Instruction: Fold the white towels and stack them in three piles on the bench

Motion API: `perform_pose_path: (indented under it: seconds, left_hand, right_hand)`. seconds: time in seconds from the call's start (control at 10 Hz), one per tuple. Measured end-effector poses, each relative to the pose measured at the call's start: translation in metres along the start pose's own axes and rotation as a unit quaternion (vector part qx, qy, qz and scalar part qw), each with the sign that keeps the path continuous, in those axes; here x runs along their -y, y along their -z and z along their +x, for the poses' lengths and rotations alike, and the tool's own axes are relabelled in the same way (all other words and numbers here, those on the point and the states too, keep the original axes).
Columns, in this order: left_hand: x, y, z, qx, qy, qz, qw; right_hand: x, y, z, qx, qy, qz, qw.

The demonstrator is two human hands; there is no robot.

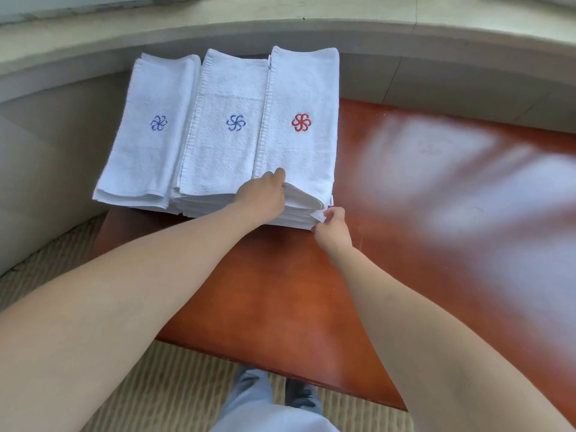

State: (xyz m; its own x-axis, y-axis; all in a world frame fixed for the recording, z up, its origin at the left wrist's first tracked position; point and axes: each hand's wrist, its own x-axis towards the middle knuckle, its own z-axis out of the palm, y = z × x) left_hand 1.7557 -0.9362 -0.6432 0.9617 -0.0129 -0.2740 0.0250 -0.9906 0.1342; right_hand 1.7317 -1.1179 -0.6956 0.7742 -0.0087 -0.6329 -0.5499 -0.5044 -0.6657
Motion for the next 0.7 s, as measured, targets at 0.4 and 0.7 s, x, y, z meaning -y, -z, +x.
perform_pose_path:
  seconds: [0.4,0.7]
  left_hand:
    - [0.037,-0.037,-0.057,0.058,-0.106,0.164,0.979]
    - [0.019,0.042,-0.062,0.180,-0.016,0.007,0.984]
  right_hand:
    - [0.022,0.024,-0.004,-0.053,0.046,-0.029,0.997]
    - [0.076,0.062,-0.048,0.119,0.153,-0.393,0.899]
